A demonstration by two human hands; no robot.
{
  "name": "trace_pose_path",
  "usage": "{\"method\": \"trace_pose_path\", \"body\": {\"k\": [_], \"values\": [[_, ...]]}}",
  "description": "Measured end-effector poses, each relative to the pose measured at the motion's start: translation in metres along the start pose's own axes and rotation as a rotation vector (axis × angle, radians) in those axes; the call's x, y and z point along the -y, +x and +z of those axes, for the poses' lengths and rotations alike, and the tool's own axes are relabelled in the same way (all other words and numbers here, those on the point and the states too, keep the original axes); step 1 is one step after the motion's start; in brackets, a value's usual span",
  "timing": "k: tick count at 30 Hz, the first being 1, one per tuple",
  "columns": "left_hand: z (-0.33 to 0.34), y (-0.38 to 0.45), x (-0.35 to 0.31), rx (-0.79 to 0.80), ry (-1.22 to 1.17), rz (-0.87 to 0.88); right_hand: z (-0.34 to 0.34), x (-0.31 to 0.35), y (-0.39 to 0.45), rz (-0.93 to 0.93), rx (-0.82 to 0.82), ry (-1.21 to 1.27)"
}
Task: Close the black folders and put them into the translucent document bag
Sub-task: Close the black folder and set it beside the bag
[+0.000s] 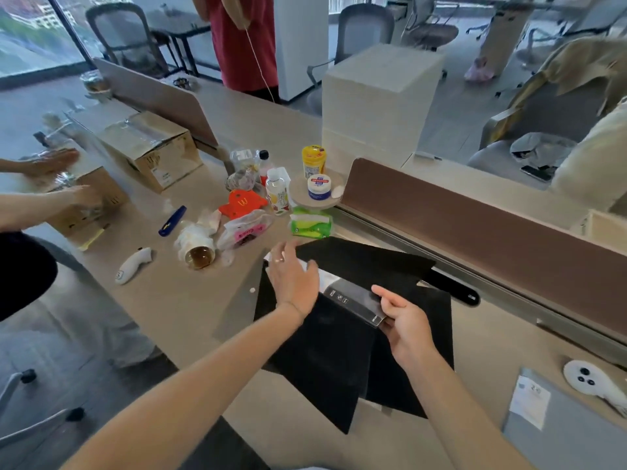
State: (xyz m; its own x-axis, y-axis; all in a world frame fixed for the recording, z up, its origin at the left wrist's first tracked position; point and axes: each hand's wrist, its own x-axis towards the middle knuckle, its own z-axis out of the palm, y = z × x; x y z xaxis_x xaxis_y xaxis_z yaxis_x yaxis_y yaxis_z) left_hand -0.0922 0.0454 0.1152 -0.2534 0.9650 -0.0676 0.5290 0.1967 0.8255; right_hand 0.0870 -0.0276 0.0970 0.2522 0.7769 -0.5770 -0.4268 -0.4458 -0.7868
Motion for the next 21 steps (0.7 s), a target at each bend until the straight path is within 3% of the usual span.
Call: {"method": "trace_pose_path", "body": {"k": [6,11,13,18,21], "values": [[0.028,-0.060,-0.016,0.094,-0.249,-0.205,0.005,0.017,-0.011,-0.090,0.044,0.050],[0.028,-0.047,-0.030,0.179,-0.697,-0.323,0.012,0.019,-0.021,-0.140,0.115,0.043],[0.027,-0.041,-0.031,0.180,-0.744,-0.314,0.015,0.022,-0.028,-0.170,0.166,0.038],[0.024,-0.033,-0.022,0.153,-0.728,-0.248,0.015,0.024,-0.027,-0.222,0.148,-0.294],[0.020,-0.024,-0.011,0.147,-0.762,-0.283,0.008,0.028,-0.027,-0.159,0.201,-0.449]]}}
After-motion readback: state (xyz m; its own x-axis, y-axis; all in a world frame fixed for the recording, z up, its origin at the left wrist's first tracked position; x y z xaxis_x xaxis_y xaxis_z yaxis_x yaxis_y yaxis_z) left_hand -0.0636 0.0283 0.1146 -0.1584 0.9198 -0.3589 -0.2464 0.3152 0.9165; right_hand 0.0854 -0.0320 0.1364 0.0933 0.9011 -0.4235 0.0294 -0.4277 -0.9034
